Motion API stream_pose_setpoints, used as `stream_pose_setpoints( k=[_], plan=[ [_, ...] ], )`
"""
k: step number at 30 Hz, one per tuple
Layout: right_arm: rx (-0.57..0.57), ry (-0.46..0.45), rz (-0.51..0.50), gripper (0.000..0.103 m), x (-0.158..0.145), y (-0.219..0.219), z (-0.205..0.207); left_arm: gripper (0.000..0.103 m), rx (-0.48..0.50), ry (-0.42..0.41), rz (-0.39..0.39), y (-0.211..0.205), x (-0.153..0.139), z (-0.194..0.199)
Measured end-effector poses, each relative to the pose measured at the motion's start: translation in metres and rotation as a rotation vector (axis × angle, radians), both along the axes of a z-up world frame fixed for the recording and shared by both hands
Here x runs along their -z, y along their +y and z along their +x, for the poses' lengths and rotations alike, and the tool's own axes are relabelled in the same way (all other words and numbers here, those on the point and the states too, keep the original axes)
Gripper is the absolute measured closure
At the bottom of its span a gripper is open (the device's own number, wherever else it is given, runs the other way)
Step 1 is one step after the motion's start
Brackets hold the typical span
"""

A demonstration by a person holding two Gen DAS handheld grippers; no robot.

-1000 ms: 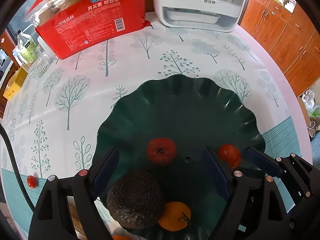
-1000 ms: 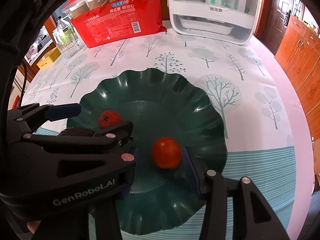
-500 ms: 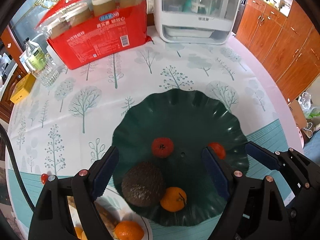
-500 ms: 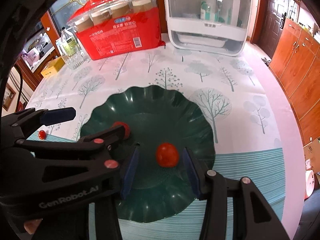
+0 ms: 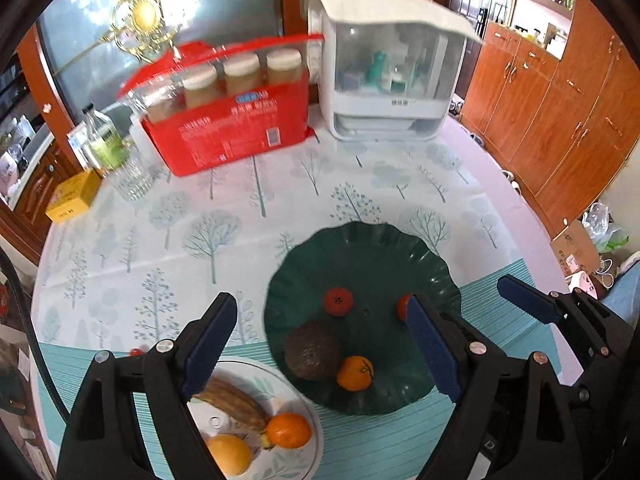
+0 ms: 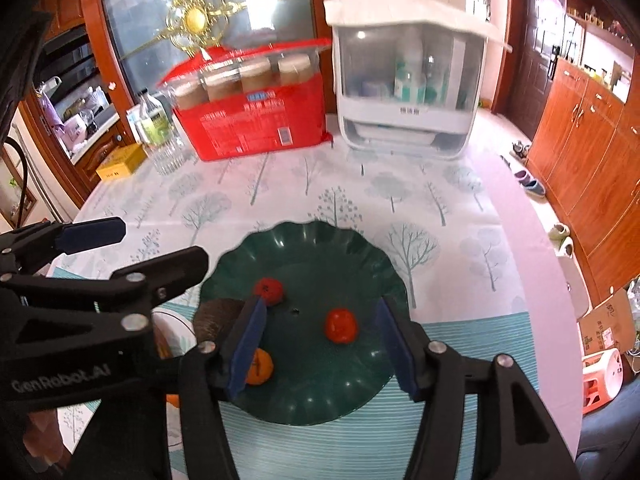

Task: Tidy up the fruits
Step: 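Raise both open tools away from the green plate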

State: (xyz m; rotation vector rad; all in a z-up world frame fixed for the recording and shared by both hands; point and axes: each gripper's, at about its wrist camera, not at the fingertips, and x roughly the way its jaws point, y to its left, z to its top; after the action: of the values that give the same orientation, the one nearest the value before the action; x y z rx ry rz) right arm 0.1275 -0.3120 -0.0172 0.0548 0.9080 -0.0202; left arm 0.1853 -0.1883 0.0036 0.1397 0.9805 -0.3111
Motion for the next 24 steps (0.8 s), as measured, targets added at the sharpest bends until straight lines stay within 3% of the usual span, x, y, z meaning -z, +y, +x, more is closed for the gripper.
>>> stream_pose_setpoints(
  k=[14,19,24],
  plan=[
    [0.03,-0.098,0.007,0.038,-0.051,0.069,-0.032,0.011,0.04,-0.122,0.007,0.1,-0.066,-0.036],
    [0.043,-0.098,0.033,0.037,-0.051,0.1,-0.042,0.01,0.066,-0.137,0.029,0.137,-0.064,-0.049],
    [0.034,-0.061,0.06,0.037,-0.03,0.132,-0.053,0.01,0.09,-0.114,0.043,0.172,-0.042,-0.058]
  ],
)
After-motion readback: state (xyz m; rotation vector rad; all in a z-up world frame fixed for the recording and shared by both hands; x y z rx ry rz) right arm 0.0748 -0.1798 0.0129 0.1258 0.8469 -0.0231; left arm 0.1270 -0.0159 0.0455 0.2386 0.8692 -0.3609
